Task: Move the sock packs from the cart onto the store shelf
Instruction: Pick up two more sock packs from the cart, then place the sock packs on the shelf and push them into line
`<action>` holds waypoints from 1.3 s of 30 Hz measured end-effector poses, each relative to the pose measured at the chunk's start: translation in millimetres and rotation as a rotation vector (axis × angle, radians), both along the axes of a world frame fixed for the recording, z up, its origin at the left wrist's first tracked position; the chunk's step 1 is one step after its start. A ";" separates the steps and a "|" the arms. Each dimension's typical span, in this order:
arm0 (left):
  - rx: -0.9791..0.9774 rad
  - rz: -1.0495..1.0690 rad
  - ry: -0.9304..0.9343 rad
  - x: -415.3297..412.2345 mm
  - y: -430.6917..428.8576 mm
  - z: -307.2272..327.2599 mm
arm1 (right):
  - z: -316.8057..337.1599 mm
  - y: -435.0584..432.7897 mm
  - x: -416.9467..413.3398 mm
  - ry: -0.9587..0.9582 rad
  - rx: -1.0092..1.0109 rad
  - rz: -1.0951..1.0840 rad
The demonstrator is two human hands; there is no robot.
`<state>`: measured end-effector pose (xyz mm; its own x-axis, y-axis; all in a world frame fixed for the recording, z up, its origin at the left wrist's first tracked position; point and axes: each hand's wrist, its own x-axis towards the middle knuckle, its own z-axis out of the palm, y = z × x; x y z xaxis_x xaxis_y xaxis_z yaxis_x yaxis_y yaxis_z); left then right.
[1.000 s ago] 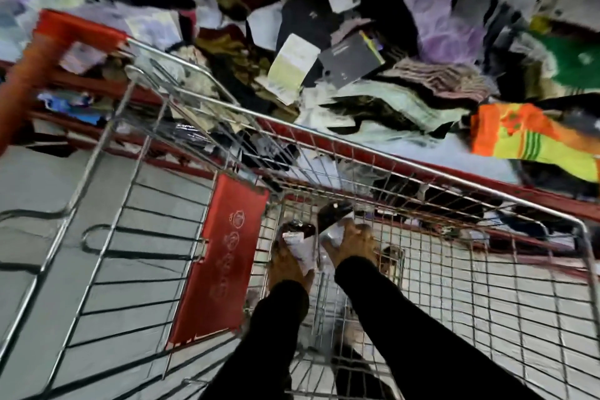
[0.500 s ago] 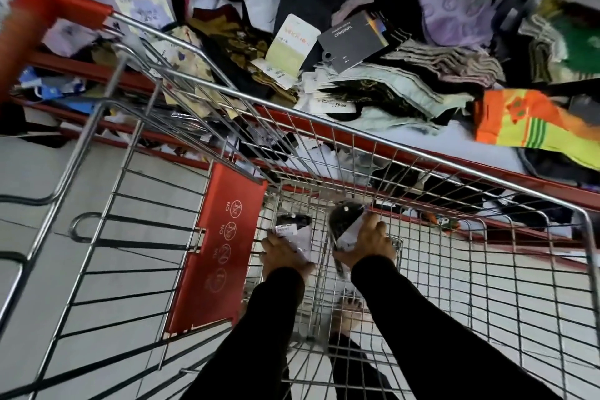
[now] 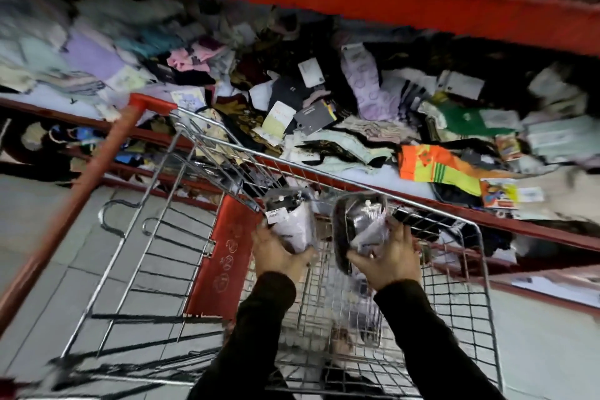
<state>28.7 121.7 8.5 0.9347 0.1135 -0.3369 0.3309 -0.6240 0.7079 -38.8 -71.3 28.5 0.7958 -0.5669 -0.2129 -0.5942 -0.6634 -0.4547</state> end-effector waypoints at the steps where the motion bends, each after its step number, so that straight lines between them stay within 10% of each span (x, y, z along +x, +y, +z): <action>1: -0.015 0.008 -0.051 -0.9 -2.0 13.4 | 14.0 -1.7 -0.2 -0.059 -0.012 0.019; 22: -0.361 0.019 -0.984 109.5 -57.6 286.1 | 278.7 -32.2 108.0 -1.152 -0.016 0.014; 39: -0.225 -0.034 -0.941 203.2 -126.3 317.3 | 300.9 -48.8 208.3 -1.025 -0.104 -0.116</action>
<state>232.0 -4.6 325.8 0.8349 0.1055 0.5402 -0.4479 -0.4400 0.7783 169.6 -120.1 329.3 0.5070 -0.6285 0.5899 -0.0171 -0.6916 -0.7221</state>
